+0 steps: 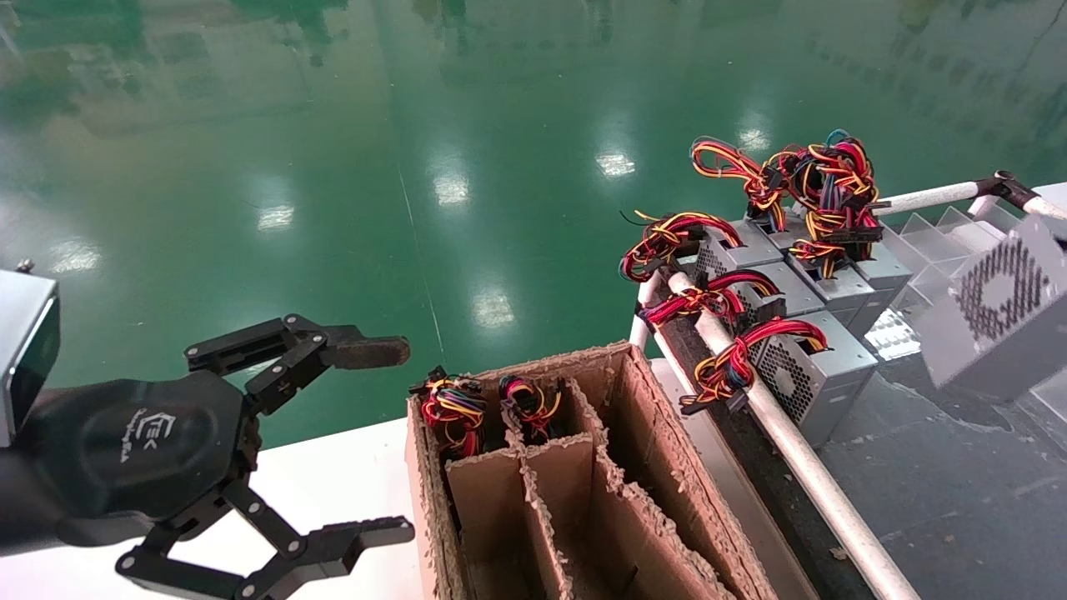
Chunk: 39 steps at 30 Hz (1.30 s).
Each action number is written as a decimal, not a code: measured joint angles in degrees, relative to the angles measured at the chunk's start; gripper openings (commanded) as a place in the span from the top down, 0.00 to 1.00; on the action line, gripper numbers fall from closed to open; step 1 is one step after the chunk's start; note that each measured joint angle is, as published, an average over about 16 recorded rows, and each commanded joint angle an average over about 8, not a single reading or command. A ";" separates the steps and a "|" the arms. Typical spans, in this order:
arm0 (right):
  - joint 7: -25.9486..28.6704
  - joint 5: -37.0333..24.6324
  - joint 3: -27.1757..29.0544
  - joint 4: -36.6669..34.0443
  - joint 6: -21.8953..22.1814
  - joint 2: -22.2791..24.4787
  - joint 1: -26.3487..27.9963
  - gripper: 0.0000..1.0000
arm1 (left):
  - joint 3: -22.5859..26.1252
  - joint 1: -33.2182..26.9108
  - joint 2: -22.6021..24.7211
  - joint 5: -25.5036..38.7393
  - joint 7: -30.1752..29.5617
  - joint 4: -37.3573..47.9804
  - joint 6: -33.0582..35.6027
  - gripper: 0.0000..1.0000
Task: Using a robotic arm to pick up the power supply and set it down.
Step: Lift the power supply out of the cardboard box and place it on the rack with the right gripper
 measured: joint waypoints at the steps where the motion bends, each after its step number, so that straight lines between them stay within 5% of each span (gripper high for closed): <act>1: -0.13 0.34 -0.30 -0.02 0.60 0.39 -0.95 1.00 | 0.00 0.00 0.00 0.00 0.00 0.00 0.00 0.00; 18: -1.99 3.02 -6.45 -0.65 14.70 -2.49 -14.89 1.00 | 0.02 0.00 -0.01 -0.01 0.01 0.00 -0.01 0.00; 36: 0.33 -4.02 -9.69 -0.91 17.52 -12.06 -13.96 1.00 | 0.03 -0.01 -0.01 -0.02 0.02 0.00 -0.01 0.00; 38: 0.57 -4.51 -9.85 -0.85 17.61 -12.47 -13.82 0.94 | 0.04 -0.01 -0.01 -0.02 0.02 0.00 -0.01 0.00; 39: 0.69 -4.68 -9.91 -0.82 17.65 -12.63 -13.80 0.81 | 0.04 -0.01 -0.01 -0.03 0.02 0.00 -0.01 0.00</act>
